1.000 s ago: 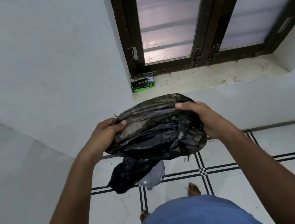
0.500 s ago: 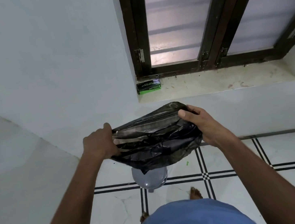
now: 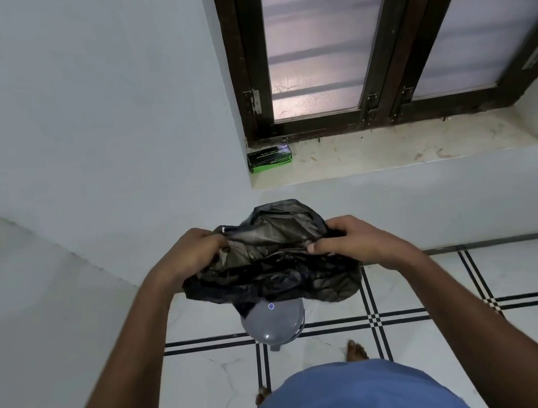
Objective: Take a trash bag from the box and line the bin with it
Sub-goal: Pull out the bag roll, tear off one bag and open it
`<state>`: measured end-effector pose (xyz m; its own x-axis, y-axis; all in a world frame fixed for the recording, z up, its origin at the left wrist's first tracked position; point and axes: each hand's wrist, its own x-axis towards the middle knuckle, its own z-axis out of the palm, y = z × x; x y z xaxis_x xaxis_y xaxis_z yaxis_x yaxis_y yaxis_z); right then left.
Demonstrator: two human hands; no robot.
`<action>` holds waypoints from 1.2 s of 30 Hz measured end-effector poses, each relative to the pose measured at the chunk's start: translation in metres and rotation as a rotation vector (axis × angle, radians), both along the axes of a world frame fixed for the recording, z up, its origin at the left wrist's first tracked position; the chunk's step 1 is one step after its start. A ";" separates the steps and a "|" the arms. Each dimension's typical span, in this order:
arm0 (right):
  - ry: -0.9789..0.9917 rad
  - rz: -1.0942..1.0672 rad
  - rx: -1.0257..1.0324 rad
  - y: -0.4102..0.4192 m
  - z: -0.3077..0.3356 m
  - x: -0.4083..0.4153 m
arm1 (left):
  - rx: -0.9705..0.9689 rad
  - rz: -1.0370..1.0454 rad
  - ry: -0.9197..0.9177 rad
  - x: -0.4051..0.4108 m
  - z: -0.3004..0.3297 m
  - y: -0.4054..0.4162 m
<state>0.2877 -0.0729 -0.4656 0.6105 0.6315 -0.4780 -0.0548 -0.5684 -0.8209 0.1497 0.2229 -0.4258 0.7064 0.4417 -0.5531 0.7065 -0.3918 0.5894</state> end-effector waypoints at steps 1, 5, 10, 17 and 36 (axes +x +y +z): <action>0.070 -0.014 0.021 0.002 0.008 -0.002 | -0.042 0.027 0.027 0.003 0.005 -0.003; -0.452 0.052 -0.247 0.016 0.040 0.002 | 0.138 0.133 -0.180 0.015 0.032 -0.016; -1.075 -0.383 0.380 0.034 0.063 -0.011 | 0.665 0.357 -1.035 0.013 0.051 -0.044; -0.457 0.280 -0.450 0.014 -0.021 0.008 | 0.346 -0.448 0.244 -0.006 -0.063 -0.011; -0.382 0.381 -0.601 -0.010 -0.054 0.001 | 0.314 -0.439 0.413 -0.038 -0.096 0.011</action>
